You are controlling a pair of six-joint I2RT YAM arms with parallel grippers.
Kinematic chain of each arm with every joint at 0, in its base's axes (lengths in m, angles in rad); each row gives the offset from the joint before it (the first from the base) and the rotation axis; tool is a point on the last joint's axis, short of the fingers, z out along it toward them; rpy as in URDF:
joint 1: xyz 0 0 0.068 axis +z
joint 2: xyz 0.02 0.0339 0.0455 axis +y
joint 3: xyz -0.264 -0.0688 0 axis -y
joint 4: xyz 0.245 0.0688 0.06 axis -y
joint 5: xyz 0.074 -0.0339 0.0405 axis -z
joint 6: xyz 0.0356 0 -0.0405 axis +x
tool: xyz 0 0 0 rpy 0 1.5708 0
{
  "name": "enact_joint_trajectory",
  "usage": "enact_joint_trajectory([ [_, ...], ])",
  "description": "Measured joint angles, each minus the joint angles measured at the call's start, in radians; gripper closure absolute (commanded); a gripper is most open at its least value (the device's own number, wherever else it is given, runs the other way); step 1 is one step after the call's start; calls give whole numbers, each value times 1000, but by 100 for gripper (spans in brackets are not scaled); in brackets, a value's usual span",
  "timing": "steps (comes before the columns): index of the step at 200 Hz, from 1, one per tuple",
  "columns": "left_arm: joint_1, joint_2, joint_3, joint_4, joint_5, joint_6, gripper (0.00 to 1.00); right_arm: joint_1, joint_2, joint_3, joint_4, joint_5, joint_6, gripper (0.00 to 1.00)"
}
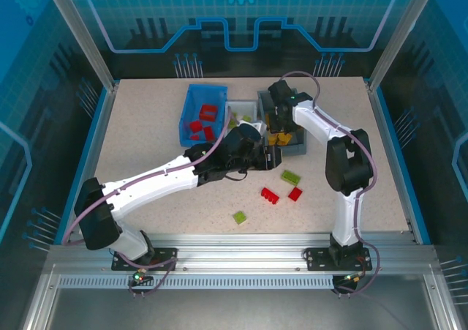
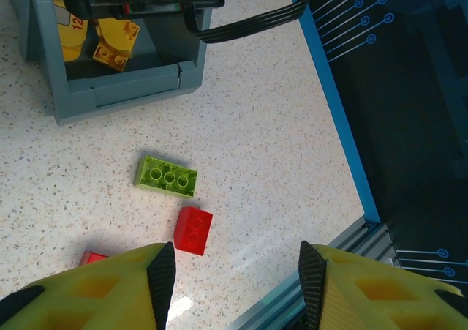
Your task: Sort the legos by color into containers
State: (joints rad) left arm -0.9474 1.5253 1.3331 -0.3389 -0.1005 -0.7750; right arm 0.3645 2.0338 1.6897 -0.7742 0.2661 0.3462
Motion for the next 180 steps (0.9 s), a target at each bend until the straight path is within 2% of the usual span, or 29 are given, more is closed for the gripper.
enact_joint_trajectory([
  [29,0,-3,-13,-7,0,-4,48,0,-52,-17,-4,-5,1,51],
  [59,0,-8,-55,-47,3,-68,48,2,-232,-90,8,-5,0,50],
  [90,-6,39,-68,-79,39,-226,47,42,-569,-319,82,-7,-16,45],
  [127,-18,207,-95,-43,129,-477,41,158,-936,-582,108,-48,-11,39],
  [157,-31,337,-94,-19,187,-635,38,238,-1109,-693,68,-52,16,37],
  [180,-35,392,-76,-21,204,-718,35,263,-1189,-723,27,-58,47,37],
])
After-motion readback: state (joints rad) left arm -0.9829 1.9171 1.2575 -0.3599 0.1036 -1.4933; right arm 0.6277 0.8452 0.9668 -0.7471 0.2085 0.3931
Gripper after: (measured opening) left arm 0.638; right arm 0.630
